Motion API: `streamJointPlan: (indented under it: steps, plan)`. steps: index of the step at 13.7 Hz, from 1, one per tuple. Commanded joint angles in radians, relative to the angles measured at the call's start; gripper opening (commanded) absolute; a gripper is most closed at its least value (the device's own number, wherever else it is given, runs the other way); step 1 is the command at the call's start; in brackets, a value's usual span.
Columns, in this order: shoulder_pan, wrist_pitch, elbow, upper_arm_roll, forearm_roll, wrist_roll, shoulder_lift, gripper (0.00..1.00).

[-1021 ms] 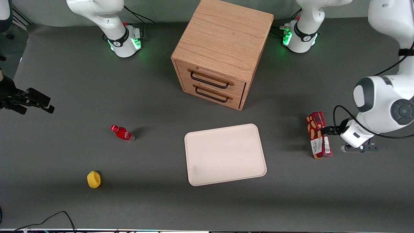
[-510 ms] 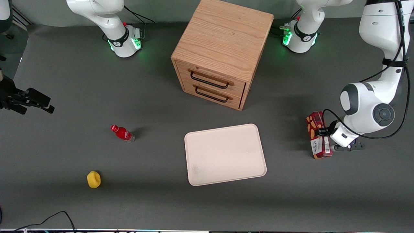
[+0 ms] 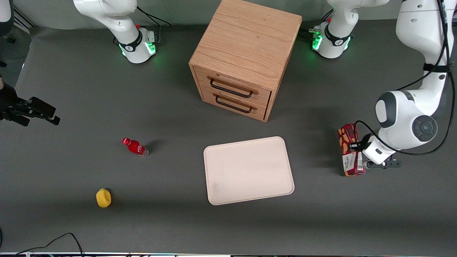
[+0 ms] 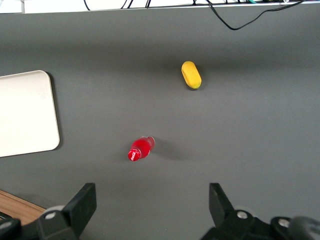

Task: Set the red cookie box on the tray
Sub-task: 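Lift the red cookie box and carry it over the white tray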

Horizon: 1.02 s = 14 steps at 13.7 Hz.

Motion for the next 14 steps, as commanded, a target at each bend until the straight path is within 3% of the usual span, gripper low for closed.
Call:
streamJointPlan:
  steps: [1,7,14]
  plan:
    - [-0.104,-0.173,0.218,0.007,-0.014,-0.178,0.033,0.00]
    - [-0.283,-0.157,0.340,0.001,-0.021,-0.492,0.153,0.00]
    - [-0.431,-0.002,0.420,-0.008,-0.006,-0.596,0.319,0.00]
